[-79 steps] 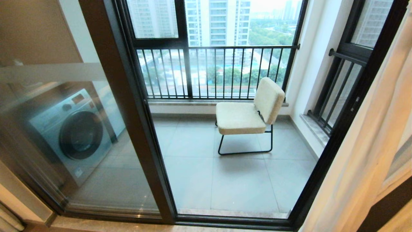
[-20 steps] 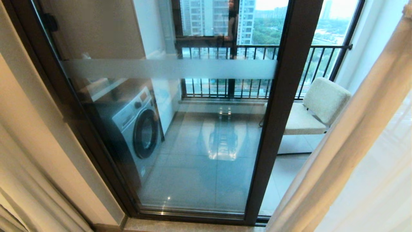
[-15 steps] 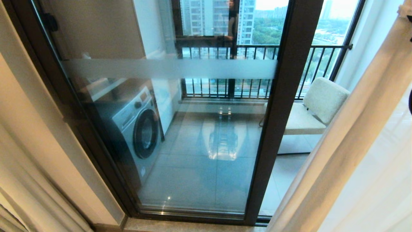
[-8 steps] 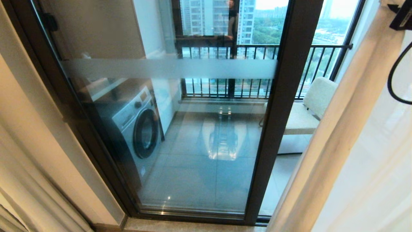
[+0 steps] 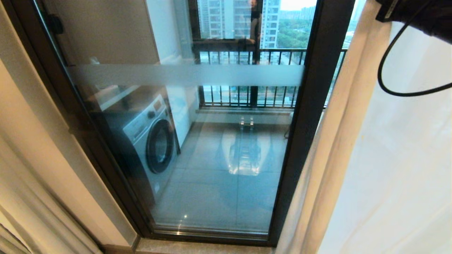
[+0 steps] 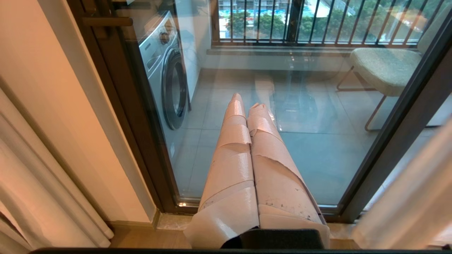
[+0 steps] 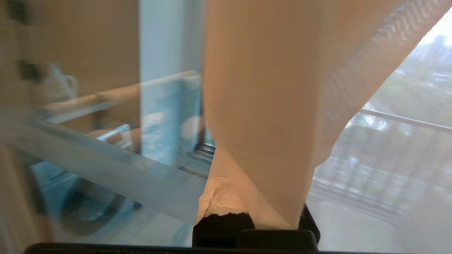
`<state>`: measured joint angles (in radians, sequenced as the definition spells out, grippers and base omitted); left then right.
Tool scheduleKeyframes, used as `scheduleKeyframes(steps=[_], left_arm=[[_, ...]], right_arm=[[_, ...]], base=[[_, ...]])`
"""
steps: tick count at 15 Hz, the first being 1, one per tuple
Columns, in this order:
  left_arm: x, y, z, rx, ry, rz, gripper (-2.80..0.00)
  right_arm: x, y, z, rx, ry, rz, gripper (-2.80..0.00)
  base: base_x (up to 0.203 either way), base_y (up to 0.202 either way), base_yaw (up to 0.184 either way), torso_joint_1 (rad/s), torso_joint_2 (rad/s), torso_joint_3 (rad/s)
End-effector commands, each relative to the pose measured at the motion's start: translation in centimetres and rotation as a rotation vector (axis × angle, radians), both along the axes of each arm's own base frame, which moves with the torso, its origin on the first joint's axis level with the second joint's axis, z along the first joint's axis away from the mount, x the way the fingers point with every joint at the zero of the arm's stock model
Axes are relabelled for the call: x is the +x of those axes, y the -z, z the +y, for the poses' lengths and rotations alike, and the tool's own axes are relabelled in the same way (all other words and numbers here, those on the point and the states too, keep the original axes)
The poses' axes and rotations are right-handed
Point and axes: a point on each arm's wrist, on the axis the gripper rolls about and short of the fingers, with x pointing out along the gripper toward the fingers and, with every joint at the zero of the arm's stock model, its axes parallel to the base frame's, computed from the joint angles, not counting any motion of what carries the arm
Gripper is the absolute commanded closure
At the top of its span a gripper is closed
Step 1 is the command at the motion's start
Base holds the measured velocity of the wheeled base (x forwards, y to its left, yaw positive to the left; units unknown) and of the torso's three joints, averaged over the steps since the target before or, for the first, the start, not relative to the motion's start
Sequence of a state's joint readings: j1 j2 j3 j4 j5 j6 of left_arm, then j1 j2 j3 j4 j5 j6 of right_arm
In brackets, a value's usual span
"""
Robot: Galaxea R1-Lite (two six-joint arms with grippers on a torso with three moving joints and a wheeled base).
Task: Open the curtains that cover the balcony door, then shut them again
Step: Close the inner curtains on both sides
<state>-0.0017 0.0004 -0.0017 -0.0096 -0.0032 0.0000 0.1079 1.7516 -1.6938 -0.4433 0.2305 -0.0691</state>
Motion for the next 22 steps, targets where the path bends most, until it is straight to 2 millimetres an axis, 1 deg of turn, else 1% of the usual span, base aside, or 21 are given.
scheduleKeyframes(steps=[1, 5, 8, 12, 18, 20, 22], left_arm=[[0.0, 0.0, 0.0, 0.000, 0.000, -0.001, 0.00], [0.0, 0.0, 0.0, 0.000, 0.000, -0.001, 0.00], [0.0, 0.0, 0.0, 0.000, 0.000, -0.001, 0.00], [0.0, 0.0, 0.0, 0.000, 0.000, -0.001, 0.00], [0.0, 0.0, 0.0, 0.000, 0.000, -0.001, 0.00], [0.0, 0.0, 0.0, 0.000, 0.000, -0.001, 0.00], [0.0, 0.0, 0.0, 0.000, 0.000, -0.001, 0.00]], right_arm=[[1.4, 0.5, 2.8, 0.005, -0.052, 0.013, 0.00], [2.4, 1.0, 8.0, 0.016, -0.127, 0.022, 0.00], [3.0, 1.5, 11.5, -0.004, -0.161, 0.006, 0.00], [3.3, 2.9, 15.0, -0.008, -0.217, 0.027, 0.00], [3.0, 4.1, 18.0, -0.007, -0.273, 0.028, 0.00], [3.1, 4.5, 18.5, -0.007, -0.283, 0.025, 0.00], [3.2, 4.5, 18.6, -0.001, -0.278, 0.017, 0.00]], base=[[0.000, 0.000, 0.000, 0.000, 0.00, 0.000], [0.000, 0.000, 0.000, 0.000, 0.00, 0.000], [0.000, 0.000, 0.000, 0.000, 0.00, 0.000], [0.000, 0.000, 0.000, 0.000, 0.00, 0.000], [0.000, 0.000, 0.000, 0.000, 0.00, 0.000], [0.000, 0.000, 0.000, 0.000, 0.00, 0.000], [0.000, 0.000, 0.000, 0.000, 0.00, 0.000]])
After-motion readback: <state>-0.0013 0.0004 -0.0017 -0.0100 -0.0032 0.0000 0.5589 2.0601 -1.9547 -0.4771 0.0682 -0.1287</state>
